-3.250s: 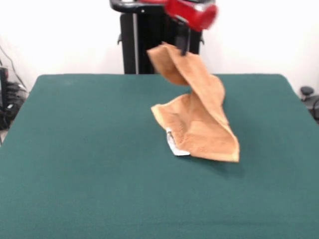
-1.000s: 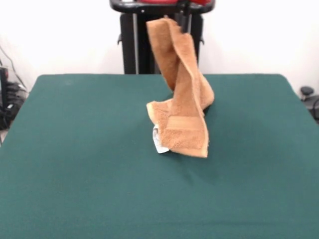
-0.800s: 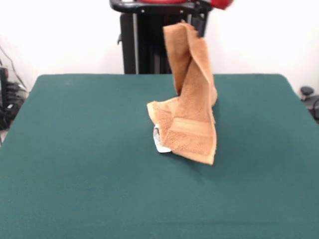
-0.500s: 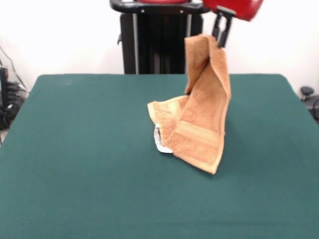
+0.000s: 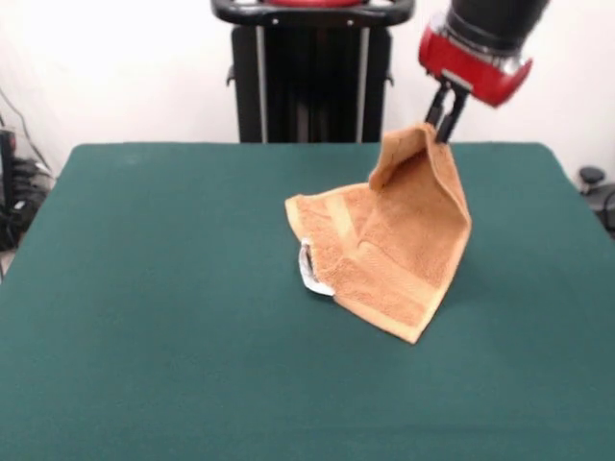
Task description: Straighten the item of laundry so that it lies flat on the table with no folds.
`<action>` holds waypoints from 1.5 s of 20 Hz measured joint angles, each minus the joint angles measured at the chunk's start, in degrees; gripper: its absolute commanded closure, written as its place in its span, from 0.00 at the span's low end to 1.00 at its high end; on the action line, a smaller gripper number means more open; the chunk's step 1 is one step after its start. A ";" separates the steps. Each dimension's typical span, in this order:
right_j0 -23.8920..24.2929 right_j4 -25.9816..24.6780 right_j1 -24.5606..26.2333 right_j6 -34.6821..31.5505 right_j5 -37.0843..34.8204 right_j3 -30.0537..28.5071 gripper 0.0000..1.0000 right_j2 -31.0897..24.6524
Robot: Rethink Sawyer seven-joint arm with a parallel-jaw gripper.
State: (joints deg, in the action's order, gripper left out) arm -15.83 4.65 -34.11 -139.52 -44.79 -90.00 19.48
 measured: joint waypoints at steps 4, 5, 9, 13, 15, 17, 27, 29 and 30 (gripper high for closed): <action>-3.49 1.38 4.85 -7.18 2.59 0.86 1.00 2.33; -3.84 1.57 5.38 -8.00 2.87 0.92 1.00 2.50; -5.58 2.67 8.60 -12.13 3.65 1.79 1.00 3.47; -6.58 3.91 10.74 -14.11 3.65 3.05 1.00 4.34; -7.00 4.65 11.64 -14.63 3.65 3.75 1.00 4.84; -7.33 5.96 12.73 -14.79 3.64 4.74 1.00 5.49; -8.79 11.24 15.50 -15.66 2.39 7.98 1.00 7.17; -9.62 12.83 16.20 -17.02 0.74 9.31 1.00 7.80; -9.93 13.44 16.47 -17.66 0.19 9.71 1.00 8.04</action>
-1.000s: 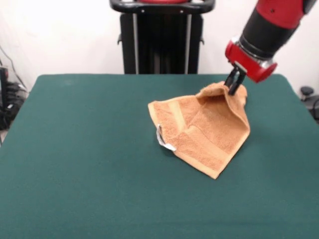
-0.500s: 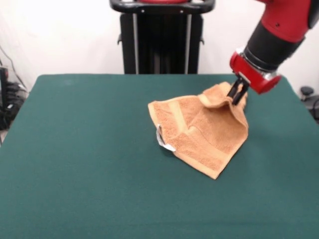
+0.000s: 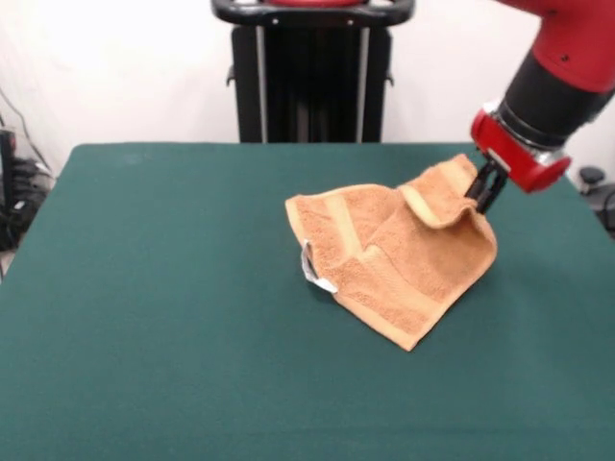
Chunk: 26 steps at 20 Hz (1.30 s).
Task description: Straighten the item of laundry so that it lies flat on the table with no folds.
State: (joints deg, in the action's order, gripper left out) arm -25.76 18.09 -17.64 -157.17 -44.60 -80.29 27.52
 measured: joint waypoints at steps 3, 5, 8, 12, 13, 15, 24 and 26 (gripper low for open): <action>-1.06 2.43 1.01 -3.01 -1.94 1.49 1.00 0.82; -1.51 3.65 1.46 -4.93 -2.93 2.23 1.00 1.03; -2.16 5.44 1.98 -8.53 -4.08 3.26 1.00 1.10; -2.73 7.36 2.19 -13.71 -4.43 4.18 1.00 1.13; -2.79 7.52 2.21 -14.33 -4.43 4.29 1.00 1.13; -2.87 7.74 2.28 -15.37 -4.43 4.46 1.00 1.18; -4.18 8.34 4.10 -16.72 -4.43 5.11 1.00 2.60; -4.38 8.60 4.38 -16.72 -4.43 5.24 1.00 2.82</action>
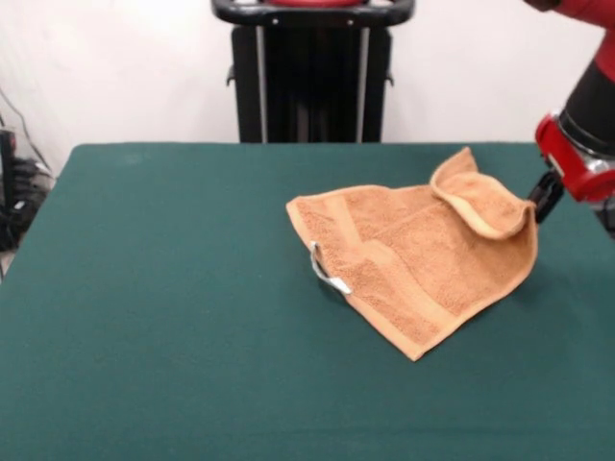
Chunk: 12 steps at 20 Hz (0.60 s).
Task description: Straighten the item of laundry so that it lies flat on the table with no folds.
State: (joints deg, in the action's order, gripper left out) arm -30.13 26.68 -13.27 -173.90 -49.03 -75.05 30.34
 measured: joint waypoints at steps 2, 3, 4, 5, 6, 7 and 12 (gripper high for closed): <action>-0.32 0.64 0.36 -0.20 0.00 0.16 1.00 0.33; -0.45 1.03 0.45 -0.39 0.00 0.15 1.00 0.45; -0.57 1.47 0.54 -0.64 0.00 0.15 1.00 0.55; -0.69 1.92 0.62 -0.90 0.00 0.16 1.00 0.66; -0.84 2.52 0.74 -1.28 0.01 0.17 1.00 0.80; -1.06 3.46 0.97 -1.93 0.02 0.16 1.00 1.05; -1.55 7.48 1.99 -5.73 0.68 0.16 1.00 1.34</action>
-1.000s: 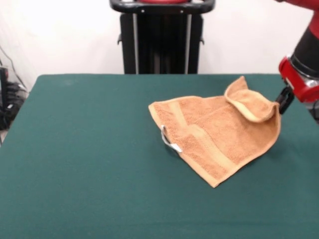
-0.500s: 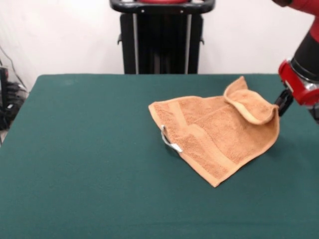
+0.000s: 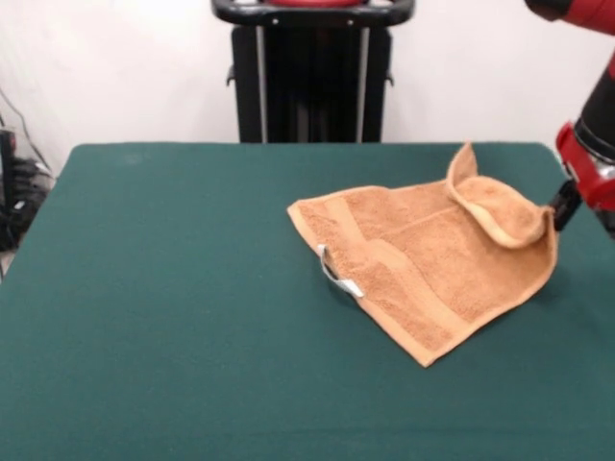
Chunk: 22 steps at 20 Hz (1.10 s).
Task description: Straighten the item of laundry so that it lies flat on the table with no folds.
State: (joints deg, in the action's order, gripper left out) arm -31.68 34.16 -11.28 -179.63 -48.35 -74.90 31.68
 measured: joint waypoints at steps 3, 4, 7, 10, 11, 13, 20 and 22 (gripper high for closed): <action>-0.25 1.59 0.52 -2.35 0.62 0.00 1.00 0.09; -0.34 1.93 0.68 -3.09 0.82 0.00 1.00 0.12; -0.64 2.30 1.04 -4.39 1.29 0.00 1.00 0.12; -1.24 2.30 1.19 -4.77 1.61 0.02 0.00 0.12; -1.27 2.29 1.19 -4.77 1.61 0.02 0.00 0.12; -1.40 2.25 1.20 -4.77 1.61 0.08 0.00 0.11; -1.46 2.24 1.34 -4.77 1.61 0.50 0.00 0.12; -1.43 2.24 1.40 -4.77 1.62 0.50 0.00 0.12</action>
State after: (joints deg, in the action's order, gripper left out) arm -33.11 36.40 -9.88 -184.40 -46.73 -74.40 31.79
